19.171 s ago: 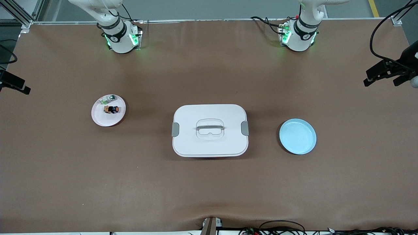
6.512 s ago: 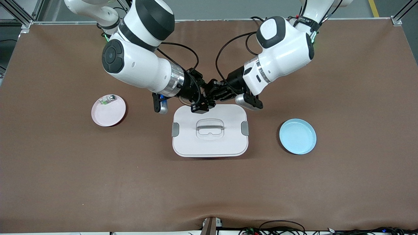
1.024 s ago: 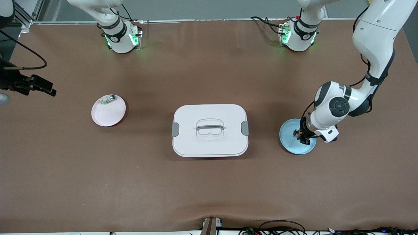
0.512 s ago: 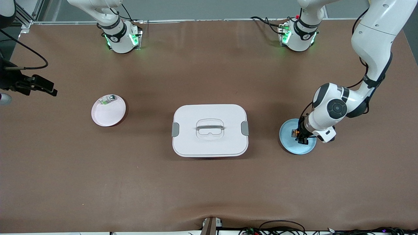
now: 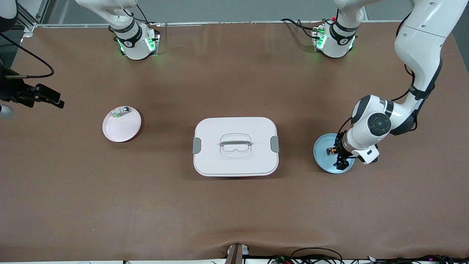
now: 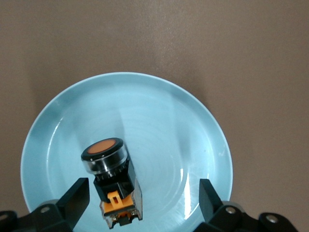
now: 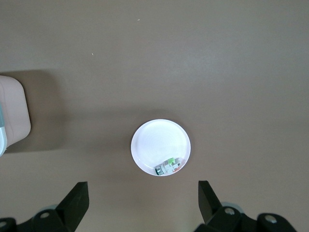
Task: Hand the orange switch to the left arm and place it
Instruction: 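Lower the switch onto the light-blue plate and open the left gripper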
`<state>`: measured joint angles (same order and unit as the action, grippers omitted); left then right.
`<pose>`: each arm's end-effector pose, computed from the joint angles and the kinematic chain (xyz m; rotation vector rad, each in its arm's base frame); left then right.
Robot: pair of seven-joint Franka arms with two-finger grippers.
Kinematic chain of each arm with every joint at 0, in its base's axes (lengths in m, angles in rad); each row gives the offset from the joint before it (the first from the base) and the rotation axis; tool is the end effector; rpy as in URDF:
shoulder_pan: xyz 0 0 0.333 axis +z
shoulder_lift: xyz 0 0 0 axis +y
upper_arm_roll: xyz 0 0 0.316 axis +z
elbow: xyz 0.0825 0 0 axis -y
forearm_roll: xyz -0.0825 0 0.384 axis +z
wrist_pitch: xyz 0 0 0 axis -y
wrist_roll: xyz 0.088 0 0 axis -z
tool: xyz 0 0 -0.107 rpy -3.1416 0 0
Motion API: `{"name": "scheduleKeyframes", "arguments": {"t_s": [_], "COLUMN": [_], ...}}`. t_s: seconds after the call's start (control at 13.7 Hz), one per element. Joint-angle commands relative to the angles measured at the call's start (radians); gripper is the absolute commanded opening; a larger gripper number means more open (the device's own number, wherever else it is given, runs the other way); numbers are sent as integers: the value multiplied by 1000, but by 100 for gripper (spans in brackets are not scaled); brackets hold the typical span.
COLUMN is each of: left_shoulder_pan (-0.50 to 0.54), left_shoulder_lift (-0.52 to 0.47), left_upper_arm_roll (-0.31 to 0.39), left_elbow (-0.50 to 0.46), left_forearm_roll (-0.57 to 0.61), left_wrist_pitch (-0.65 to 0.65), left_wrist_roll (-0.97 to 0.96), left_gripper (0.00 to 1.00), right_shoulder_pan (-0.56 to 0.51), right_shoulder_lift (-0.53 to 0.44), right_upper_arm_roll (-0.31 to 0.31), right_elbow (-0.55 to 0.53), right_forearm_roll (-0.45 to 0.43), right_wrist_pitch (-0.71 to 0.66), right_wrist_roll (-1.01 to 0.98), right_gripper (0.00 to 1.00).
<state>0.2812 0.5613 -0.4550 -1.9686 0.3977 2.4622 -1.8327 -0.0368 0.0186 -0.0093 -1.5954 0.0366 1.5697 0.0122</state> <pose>0.6061 -0.0983 0.2093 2.3877 2.0313 0.0307 0.5583 -0.0218 0.6025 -3.1023 0.0917 0.0678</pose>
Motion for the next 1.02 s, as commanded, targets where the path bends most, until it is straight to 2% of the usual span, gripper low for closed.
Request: {"name": "scheduleKeyframes", "arguments": {"t_s": [0.0, 0.22, 0.51, 0.66, 0.95], "left_shoulder_pan": [-10, -5, 1, 12, 36], "left_shoulder_lift": [-4, -6, -72, -107, -132], "left_upper_arm_roll": [-1, -1, 1, 1, 6], "left_elbow": [74, 96, 93, 82, 82], "left_forearm_roll": [21, 23, 14, -69, -252], "left_wrist_pitch": [-109, -135, -158, -147, -149], "left_wrist_roll": [-20, -20, 71, 262, 854], "left_gripper": [100, 100, 100, 100, 100], "right_shoulder_pan": [-6, -6, -5, -5, -6], "right_shoulder_lift": [-28, -28, -29, -29, -29], "right_upper_arm_roll": [9, 9, 12, 12, 12], "right_elbow": [-32, -32, -32, -32, -31], "right_forearm_roll": [-14, -14, -14, -14, -14], "right_wrist_pitch": [16, 16, 16, 16, 18], "right_wrist_roll": [-6, -6, -6, -6, -6], "right_gripper": [100, 100, 100, 100, 100]}}
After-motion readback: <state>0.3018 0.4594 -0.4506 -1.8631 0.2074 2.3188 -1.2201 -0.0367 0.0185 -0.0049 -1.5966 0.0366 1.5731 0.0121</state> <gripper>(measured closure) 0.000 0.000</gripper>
